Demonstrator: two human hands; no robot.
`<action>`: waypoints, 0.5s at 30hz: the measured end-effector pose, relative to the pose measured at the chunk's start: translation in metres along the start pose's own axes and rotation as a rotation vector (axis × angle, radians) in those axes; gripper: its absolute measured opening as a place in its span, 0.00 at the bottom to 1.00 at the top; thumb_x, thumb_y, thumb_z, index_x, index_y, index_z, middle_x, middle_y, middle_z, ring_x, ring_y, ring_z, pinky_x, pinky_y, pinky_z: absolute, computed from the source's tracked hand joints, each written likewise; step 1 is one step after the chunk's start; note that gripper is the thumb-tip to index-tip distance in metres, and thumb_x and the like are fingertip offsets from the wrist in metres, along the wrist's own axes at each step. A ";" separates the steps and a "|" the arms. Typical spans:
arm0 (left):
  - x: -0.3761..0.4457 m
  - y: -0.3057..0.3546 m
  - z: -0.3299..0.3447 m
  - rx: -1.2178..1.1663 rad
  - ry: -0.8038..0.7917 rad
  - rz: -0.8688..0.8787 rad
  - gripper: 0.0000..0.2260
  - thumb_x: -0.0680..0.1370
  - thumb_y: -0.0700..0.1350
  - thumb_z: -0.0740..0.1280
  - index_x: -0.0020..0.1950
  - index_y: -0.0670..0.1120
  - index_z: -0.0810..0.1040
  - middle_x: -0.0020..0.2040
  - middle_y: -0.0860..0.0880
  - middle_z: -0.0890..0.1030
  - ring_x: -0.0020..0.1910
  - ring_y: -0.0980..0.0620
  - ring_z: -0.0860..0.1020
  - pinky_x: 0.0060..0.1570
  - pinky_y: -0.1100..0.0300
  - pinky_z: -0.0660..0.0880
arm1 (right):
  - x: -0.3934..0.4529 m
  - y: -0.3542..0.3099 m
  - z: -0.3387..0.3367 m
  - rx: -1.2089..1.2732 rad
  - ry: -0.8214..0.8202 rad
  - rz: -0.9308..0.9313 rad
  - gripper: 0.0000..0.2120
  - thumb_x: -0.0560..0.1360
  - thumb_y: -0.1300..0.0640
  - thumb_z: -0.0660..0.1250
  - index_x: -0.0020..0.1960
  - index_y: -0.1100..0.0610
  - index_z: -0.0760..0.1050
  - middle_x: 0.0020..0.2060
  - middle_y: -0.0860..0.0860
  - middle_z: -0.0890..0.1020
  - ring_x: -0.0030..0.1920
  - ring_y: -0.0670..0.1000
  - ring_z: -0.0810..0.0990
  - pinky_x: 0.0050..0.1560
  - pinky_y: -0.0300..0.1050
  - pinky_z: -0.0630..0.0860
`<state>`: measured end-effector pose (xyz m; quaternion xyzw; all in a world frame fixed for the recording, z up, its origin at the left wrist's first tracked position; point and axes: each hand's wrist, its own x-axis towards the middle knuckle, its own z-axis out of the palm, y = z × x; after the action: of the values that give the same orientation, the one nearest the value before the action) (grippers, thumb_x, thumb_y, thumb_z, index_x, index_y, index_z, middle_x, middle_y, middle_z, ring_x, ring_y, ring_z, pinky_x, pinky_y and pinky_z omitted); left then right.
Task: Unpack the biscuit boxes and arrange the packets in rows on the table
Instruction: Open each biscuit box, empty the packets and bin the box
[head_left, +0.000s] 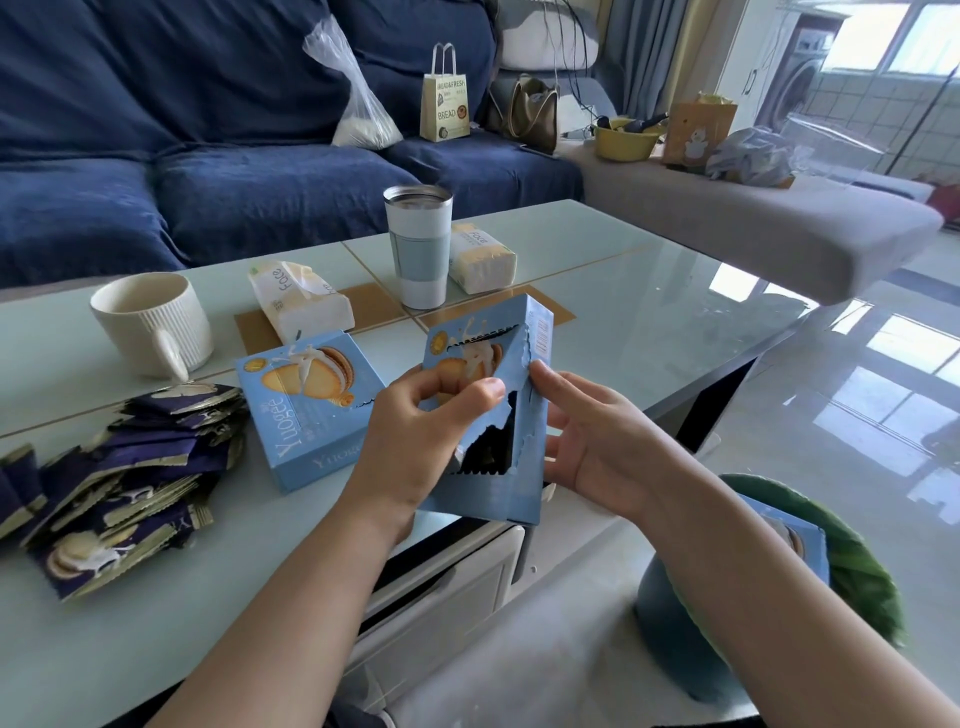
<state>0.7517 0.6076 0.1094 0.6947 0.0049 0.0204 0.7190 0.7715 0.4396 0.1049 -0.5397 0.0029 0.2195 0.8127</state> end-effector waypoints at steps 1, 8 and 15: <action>0.000 0.001 0.000 -0.006 0.006 -0.006 0.24 0.59 0.58 0.73 0.45 0.42 0.82 0.49 0.39 0.82 0.43 0.47 0.81 0.47 0.49 0.78 | 0.000 0.000 -0.001 0.001 -0.002 -0.007 0.28 0.71 0.47 0.71 0.65 0.62 0.73 0.54 0.59 0.83 0.49 0.61 0.83 0.46 0.58 0.81; -0.001 0.004 -0.001 0.181 0.063 0.070 0.12 0.63 0.54 0.77 0.41 0.50 0.85 0.59 0.59 0.79 0.65 0.59 0.74 0.66 0.58 0.69 | -0.001 0.002 0.004 -0.053 0.031 -0.075 0.17 0.74 0.49 0.68 0.58 0.57 0.81 0.49 0.56 0.84 0.43 0.58 0.84 0.46 0.57 0.83; -0.018 0.001 0.025 0.600 0.219 0.429 0.14 0.79 0.48 0.63 0.63 0.49 0.79 0.54 0.53 0.84 0.52 0.54 0.81 0.53 0.57 0.77 | -0.001 0.009 0.018 -0.112 0.129 -0.174 0.13 0.78 0.52 0.66 0.55 0.58 0.82 0.46 0.56 0.84 0.38 0.56 0.83 0.42 0.52 0.82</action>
<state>0.7347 0.5820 0.1109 0.8531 -0.0581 0.2423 0.4583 0.7632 0.4578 0.1045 -0.5953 -0.0041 0.1127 0.7956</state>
